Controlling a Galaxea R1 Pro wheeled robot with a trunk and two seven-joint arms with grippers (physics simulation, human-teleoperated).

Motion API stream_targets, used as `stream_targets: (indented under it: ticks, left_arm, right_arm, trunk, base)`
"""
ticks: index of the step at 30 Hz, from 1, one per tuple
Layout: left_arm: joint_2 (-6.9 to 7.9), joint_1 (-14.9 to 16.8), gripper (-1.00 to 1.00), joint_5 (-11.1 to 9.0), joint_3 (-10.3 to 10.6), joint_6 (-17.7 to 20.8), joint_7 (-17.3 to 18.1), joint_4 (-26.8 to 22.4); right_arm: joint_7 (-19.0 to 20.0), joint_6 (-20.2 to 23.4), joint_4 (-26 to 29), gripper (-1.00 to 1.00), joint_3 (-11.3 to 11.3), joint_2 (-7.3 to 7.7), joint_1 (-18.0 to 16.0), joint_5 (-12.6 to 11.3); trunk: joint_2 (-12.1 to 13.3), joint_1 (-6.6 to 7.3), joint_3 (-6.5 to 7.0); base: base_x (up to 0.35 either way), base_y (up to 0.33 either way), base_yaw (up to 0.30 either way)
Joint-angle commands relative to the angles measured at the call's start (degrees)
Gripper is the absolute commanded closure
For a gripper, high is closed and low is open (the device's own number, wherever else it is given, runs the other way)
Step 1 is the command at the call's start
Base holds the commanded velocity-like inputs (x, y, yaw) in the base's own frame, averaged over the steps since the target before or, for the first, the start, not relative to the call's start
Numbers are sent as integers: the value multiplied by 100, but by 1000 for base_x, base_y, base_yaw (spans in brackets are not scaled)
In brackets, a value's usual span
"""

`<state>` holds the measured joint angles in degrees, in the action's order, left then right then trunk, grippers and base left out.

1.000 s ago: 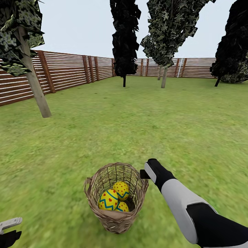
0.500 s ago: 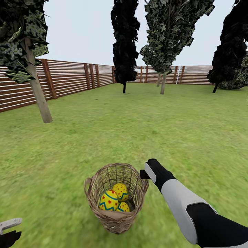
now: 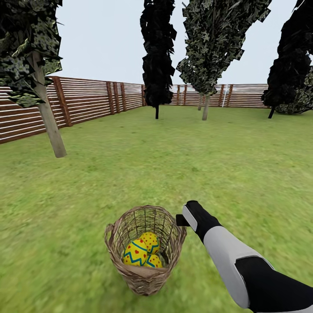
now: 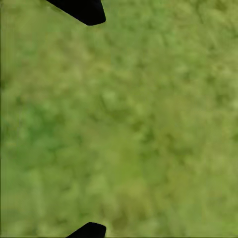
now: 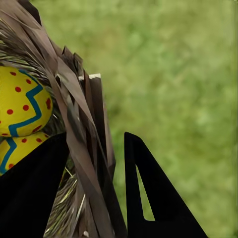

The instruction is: Take the three Easter eggs out of the wicker basket on the lawn in the garden, then place them on the lawn next to a single tree (choose any tree) so that all three eggs are next to the same tree and none are left in the basket.

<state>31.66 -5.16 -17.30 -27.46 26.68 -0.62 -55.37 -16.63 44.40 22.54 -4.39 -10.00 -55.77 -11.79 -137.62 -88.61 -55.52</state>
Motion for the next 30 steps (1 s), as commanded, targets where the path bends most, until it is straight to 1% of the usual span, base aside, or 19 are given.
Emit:
stream_targets:
  ticks: [1, 2, 4, 7, 11, 25, 26, 28, 30]
  left_arm:
    - [153, -211, -100, -57, -393, -55, 197, 2]
    - [256, -376, -100, -55, -784, -99, 441, 6]
    - [376, -585, -100, -55, -1175, -126, 758, 8]
    - [441, -753, -100, -54, -1372, -149, 896, 9]
    - [454, -789, -100, -51, -1441, -154, 921, 9]
    - [443, -793, -100, -40, -1447, -142, 898, 9]
    - [434, -793, -100, -2, -1446, -144, 893, 9]
    - [401, -787, -100, 180, -1449, -158, 888, 9]
    - [390, -779, -100, 241, -1449, -162, 889, 9]
  right_arm:
    - [-48, 7, 9, 100, -26, 0, -4, -104]
    - [-45, 7, 13, 100, -26, 0, -3, -104]
    - [-43, 2, 24, 100, -26, 0, 2, -104]
    - [-42, -1, 46, 100, -26, 0, 14, -98]
    - [-42, -2, 61, 100, -26, 0, 21, -96]
    - [-45, -2, 83, 100, -17, 0, 37, -104]
    - [-48, -2, 83, 100, -17, 0, 38, -104]
    - [-50, -2, 83, 100, -18, 0, 39, -104]
    - [-50, 0, 83, 100, -18, 0, 40, -104]
  trunk:
    - [39, 23, 14]
    - [79, 45, 32]
    - [160, 89, 68]
    - [280, 155, 121]
    - [440, 243, 193]
    - [1002, 550, 445]
    - [1042, 572, 462]
    - [1122, 616, 498]
    - [1202, 660, 534]
  base:
    - [0, 0, 0]
    - [0, 0, 0]
    - [0, 0, 0]
    - [0, 0, 0]
    - [0, 0, 0]
    - [0, 0, 0]
    - [0, 0, 0]
    - [0, 0, 0]
    - [0, 0, 0]
